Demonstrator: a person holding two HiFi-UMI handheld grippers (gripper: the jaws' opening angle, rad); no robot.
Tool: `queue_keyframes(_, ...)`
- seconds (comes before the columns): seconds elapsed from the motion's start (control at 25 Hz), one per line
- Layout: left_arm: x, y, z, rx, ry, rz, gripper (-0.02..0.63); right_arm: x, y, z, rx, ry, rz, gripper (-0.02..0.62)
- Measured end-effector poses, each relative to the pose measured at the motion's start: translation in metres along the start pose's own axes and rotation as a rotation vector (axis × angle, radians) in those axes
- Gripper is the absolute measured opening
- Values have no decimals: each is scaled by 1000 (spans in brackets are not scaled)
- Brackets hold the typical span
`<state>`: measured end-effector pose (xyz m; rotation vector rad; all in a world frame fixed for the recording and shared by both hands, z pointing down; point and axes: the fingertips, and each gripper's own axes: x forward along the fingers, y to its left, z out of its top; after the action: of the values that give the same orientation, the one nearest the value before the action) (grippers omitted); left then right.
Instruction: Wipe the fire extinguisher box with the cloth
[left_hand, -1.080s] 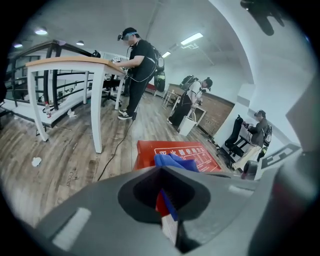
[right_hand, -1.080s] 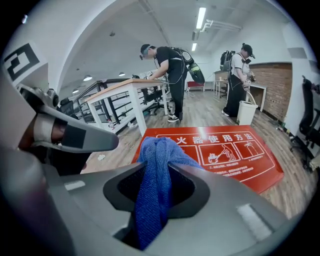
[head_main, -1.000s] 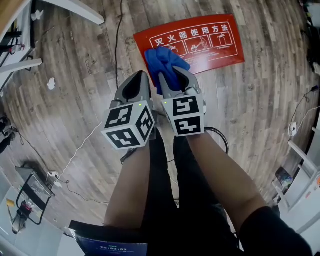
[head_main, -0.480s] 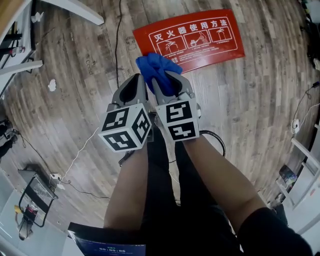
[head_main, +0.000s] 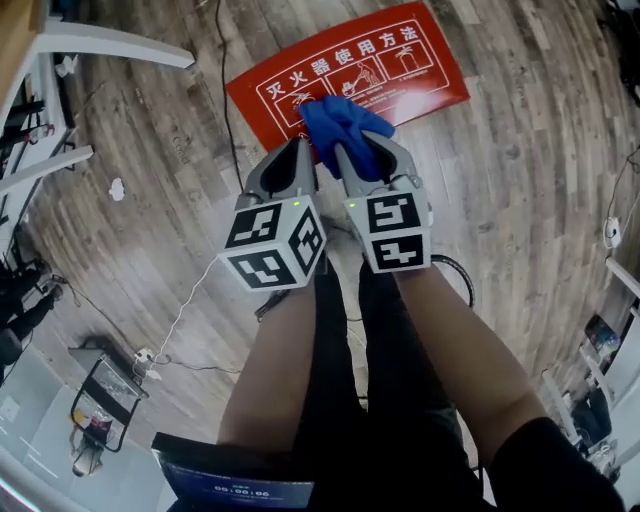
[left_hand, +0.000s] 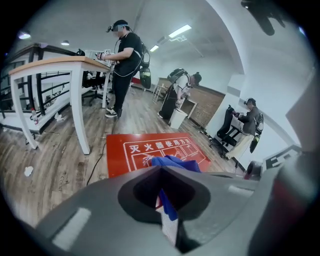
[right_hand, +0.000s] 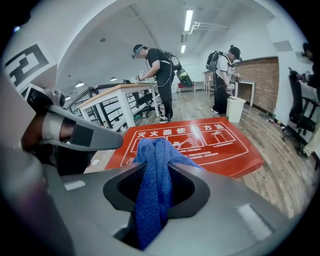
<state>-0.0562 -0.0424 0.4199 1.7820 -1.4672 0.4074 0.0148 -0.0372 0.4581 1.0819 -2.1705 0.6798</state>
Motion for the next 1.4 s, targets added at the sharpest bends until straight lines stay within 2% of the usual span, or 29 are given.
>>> queue_keyframes(0.16,28,-39,7,16,12,-48,0,-12,-54,3,16,-8,-61,129)
queue_keyframes(0.44,73,-93,19,62,42,-92,0,-22,-126,11,61,-27,-111,129)
queue_keyframes(0.84,115,-159,18,156,99,-157,0,-51,-231,0,185,-65,-241,129)
queue_keyframes(1.04,116,-173,14,184,111,-168,0,-61,-243,-11,213,-66,-258,129)
queue_keyframes(1.4,94,-163,0,174,87,-149,0,-60,-219,-22,192,-84,-232,129)
